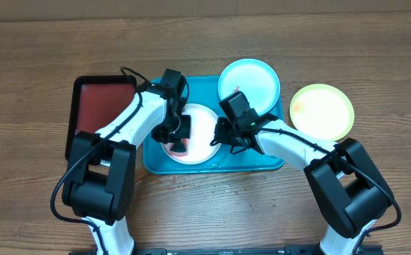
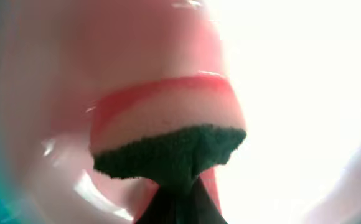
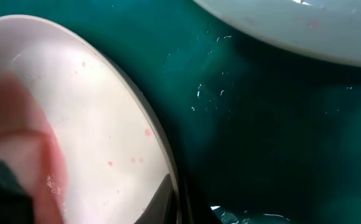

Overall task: Clean dirty plates on tray and stack at the side
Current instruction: 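Scrub the white plate with the sponge while the right gripper holds it, then raise the sponge away from the white plate with the left gripper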

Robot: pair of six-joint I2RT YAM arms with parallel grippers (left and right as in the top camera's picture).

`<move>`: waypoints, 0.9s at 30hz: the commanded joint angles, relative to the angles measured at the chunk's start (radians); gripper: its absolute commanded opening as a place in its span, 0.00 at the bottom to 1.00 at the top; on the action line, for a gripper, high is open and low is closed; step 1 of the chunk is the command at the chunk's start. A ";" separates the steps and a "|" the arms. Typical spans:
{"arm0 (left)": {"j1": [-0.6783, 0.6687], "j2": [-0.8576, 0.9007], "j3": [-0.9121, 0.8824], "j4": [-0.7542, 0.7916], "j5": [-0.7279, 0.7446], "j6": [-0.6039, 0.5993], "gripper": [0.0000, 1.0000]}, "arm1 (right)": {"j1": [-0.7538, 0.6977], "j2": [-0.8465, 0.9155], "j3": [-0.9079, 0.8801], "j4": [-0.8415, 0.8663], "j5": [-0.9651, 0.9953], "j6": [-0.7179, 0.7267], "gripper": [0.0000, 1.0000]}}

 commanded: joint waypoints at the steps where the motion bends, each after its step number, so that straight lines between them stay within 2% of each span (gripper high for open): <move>1: -0.012 0.004 -0.022 0.044 0.230 0.114 0.04 | -0.005 0.023 0.012 -0.001 0.018 0.016 0.04; 4: -0.012 0.004 -0.022 0.147 0.117 0.088 0.04 | -0.005 0.023 0.012 -0.001 0.018 0.016 0.04; 7: -0.012 0.004 -0.022 0.227 -0.059 0.034 0.04 | -0.005 0.023 0.012 -0.002 0.018 0.016 0.04; 11: -0.011 0.004 -0.021 0.282 -0.341 -0.056 0.04 | -0.005 0.023 0.012 -0.005 0.018 0.016 0.04; 13: -0.009 0.003 -0.005 0.280 -0.425 -0.070 0.04 | -0.005 0.023 0.012 -0.006 0.018 0.016 0.04; 18: -0.008 0.000 0.145 0.126 -0.463 -0.074 0.04 | -0.005 0.023 0.012 -0.012 0.018 0.016 0.04; 22: -0.008 0.000 0.347 -0.042 -0.462 -0.078 0.04 | -0.005 0.023 0.012 -0.012 0.018 0.016 0.04; 27: -0.008 0.000 0.561 -0.210 -0.406 -0.077 0.04 | -0.005 0.023 0.012 -0.015 0.014 0.016 0.04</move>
